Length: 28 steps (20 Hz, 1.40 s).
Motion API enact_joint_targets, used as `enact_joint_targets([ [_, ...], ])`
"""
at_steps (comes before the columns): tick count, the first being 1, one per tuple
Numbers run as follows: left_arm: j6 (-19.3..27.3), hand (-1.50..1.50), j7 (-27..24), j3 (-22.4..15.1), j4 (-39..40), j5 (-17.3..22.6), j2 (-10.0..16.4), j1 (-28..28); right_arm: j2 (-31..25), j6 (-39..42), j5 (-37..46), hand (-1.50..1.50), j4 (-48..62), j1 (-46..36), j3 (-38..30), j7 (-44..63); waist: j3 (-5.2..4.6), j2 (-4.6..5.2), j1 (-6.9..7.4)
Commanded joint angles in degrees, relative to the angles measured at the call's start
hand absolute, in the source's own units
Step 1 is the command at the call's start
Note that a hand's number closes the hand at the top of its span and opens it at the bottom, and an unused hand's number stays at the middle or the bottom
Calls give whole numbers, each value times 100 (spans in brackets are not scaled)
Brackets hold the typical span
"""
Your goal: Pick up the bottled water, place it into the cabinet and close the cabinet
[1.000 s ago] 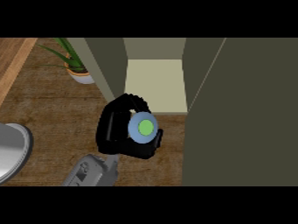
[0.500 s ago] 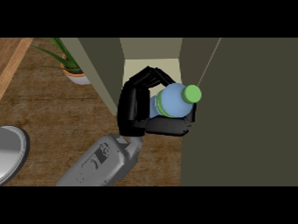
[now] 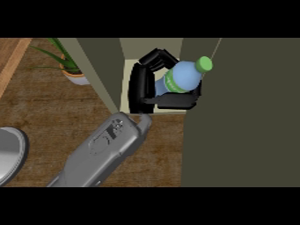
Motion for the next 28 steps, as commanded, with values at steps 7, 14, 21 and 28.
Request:
enact_joint_targets([
  [7, -5, 150, -363, 95, 1437, 20, -1, -512, -127, 191, -1015, -150, -262, -31, -501, 189, 2, 1, -37],
  [14, -635, 150, -1145, 927, 2361, 573, -1, -671, -62, 291, -967, -150, -140, -127, -383, 228, -3, 41, -75],
  [21, -812, 150, -1426, 1161, 3601, 586, -1, -1495, -21, 313, -982, -150, -349, -135, -266, 354, -3, 61, -139],
  [28, -782, -150, -1546, 1020, 4789, 98, 137, -1973, 34, 433, -863, -150, -517, 31, -147, 292, -5, 83, -218],
])
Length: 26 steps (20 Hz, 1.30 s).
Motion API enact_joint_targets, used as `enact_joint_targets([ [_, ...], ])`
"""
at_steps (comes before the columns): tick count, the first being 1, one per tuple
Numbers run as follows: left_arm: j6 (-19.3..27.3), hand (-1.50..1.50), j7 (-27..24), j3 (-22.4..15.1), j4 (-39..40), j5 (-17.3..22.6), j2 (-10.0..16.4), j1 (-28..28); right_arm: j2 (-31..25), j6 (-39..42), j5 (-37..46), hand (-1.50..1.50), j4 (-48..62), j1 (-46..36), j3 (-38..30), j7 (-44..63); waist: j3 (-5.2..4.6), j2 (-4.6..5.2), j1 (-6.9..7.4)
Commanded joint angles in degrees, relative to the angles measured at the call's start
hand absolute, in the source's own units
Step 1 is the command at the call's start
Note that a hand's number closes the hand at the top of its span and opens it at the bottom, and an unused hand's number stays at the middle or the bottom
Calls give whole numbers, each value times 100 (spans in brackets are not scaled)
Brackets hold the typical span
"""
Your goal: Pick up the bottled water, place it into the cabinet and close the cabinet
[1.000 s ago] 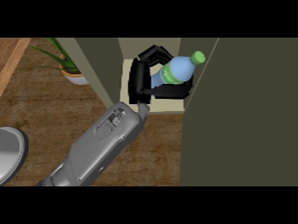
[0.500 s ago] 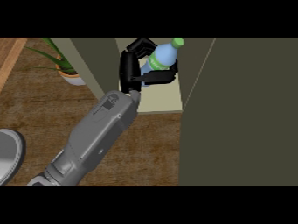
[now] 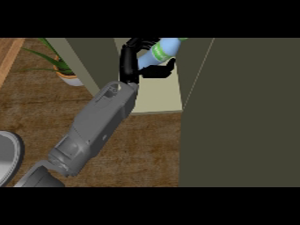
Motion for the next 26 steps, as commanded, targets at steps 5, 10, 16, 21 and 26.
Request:
enact_joint_targets([
  [5, -45, -150, 40, 39, 1137, -273, -11, -749, -42, -11, -618, -150, -287, -62, -227, 147, 1, 15, -17],
  [10, -58, -150, 30, 128, 1162, -83, -35, -879, -22, -112, -417, -150, -169, -397, -125, 300, 1, 16, -31],
  [16, -758, -150, -564, 610, 1174, 44, -3, -972, 45, -91, -449, -150, -417, -140, 4, 398, -5, 17, 36],
  [21, -1419, -150, -755, 744, 690, 295, -34, -664, 163, -70, -130, -150, -420, -185, 60, 217, -3, -56, 137],
  [26, -1646, -150, -410, 337, 32, 463, -35, -261, 122, 3, -463, -150, -736, 161, -37, 344, -2, -116, 181],
])
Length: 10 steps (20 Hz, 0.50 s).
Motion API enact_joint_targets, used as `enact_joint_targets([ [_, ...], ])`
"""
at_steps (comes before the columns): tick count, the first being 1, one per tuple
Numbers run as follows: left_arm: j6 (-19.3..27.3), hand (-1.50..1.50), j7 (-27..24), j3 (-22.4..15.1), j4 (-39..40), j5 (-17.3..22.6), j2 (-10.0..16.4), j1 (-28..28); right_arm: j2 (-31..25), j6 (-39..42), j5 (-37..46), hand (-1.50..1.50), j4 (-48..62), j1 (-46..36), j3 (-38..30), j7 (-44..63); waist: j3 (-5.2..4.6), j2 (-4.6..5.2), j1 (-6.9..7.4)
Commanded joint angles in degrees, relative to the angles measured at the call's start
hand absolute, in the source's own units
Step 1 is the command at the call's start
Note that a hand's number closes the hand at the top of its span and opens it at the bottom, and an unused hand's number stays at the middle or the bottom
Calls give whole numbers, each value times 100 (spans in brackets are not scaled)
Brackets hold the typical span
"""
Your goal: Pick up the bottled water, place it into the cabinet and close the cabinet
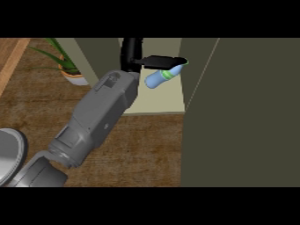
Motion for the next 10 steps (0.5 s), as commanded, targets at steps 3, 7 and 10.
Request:
enact_joint_targets([
  [3, -119, -150, 227, -501, -1173, 155, -6, 846, 104, -45, -314, -150, -716, 321, 72, 350, 1, -83, 197],
  [7, -12, -150, 375, -906, -1933, 167, -7, 1452, 126, -143, -172, -150, -813, 252, 273, 530, 0, -89, 250],
  [10, 74, -150, 506, -1234, -2709, 315, -7, 1970, 179, -382, 5, -150, -748, -51, 455, 724, -1, -77, 298],
])
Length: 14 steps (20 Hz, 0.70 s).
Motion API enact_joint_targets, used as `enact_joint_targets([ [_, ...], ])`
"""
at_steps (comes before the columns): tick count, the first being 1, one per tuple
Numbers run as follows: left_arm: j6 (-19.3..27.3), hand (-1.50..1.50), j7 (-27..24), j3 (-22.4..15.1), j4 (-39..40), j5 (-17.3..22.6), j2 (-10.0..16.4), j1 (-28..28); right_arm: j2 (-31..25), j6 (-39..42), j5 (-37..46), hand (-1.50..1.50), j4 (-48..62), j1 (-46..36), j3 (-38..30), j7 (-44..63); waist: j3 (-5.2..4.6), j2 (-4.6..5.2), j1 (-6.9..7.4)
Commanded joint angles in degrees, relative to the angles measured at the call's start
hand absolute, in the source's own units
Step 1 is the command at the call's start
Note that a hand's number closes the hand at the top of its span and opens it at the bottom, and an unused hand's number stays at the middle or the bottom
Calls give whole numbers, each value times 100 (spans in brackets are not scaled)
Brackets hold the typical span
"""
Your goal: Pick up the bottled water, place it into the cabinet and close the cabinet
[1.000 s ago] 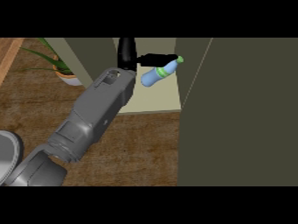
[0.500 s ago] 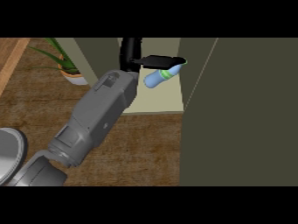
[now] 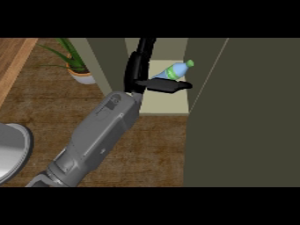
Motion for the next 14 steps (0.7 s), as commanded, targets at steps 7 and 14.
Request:
enact_joint_targets([
  [7, 484, -150, 621, -768, -2590, -222, 137, 1607, 24, -373, -268, -150, -1027, 73, 140, 663, 1, -7, 83],
  [14, 490, -150, 753, -1440, -4326, -396, 683, 3367, -240, -261, 49, -150, -755, -304, 240, 694, 1, 2, 116],
])
